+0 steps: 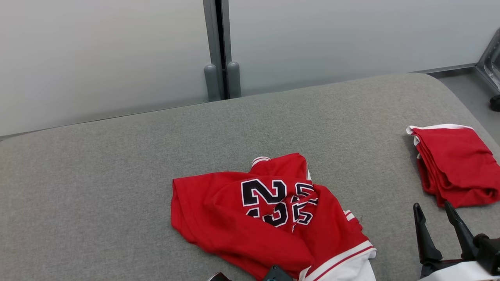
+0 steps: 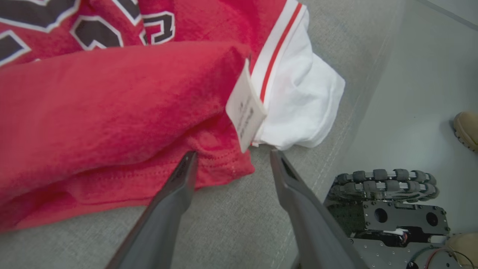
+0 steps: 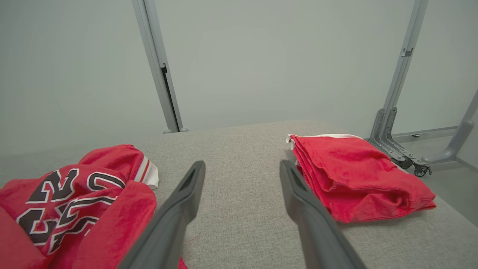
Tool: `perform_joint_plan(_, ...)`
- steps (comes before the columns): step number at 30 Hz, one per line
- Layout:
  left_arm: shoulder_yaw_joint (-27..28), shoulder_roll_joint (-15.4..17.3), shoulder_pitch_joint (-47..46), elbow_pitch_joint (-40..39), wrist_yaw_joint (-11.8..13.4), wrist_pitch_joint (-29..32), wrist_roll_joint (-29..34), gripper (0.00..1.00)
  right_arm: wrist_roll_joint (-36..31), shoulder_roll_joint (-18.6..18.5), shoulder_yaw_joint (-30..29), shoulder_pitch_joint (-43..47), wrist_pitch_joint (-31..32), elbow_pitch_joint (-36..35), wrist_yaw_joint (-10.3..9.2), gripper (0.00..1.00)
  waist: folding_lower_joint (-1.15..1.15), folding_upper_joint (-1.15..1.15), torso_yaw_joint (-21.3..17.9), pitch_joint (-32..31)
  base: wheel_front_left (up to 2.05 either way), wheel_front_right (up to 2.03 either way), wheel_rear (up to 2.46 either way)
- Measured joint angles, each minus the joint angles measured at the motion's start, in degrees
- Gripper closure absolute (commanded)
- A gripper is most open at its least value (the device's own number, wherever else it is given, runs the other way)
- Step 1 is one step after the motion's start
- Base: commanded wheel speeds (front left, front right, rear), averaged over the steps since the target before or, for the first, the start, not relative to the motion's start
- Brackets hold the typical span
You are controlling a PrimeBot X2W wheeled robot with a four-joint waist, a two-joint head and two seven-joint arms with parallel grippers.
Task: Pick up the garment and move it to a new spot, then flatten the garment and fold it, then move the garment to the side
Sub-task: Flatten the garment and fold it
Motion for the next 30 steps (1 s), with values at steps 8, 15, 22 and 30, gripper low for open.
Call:
perform_joint_plan(8, 0.4, -2.7, -0.1, 8.1, -1.6, -4.0, -0.3, 1.00, 0.6, -0.8, -0.3, 0.0, 0.0, 0.1, 0.00, 0.00, 0.00, 0.00, -1.0, 0.9, 0.00, 0.00, 0.00)
perform_joint_plan(15, 1.6, -2.6, -0.2, 10.9, -2.9, -6.9, -1.3, 1.00, 0.4, -0.7, -1.6, 0.7, 0.0, 0.1, 0.00, 0.00, 0.00, 0.00, 0.8, 0.1, 0.00, 0.00, 0.00)
perform_joint_plan(22, 3.8, 8.3, -0.4, -0.3, 2.2, -5.6, 0.3, 1.00, -0.5, -0.4, -3.7, 2.9, 0.0, -0.6, 0.01, 0.00, 0.00, 0.00, 4.4, -1.7, 0.00, 0.00, 0.00)
perform_joint_plan(30, 3.6, 24.0, 3.0, -16.1, 10.1, 3.0, 2.4, 1.00, -1.3, 0.8, -4.3, 4.3, 0.0, -0.6, 0.00, 0.00, 0.00, 0.00, 9.3, -3.8, 0.00, 0.00, 0.00)
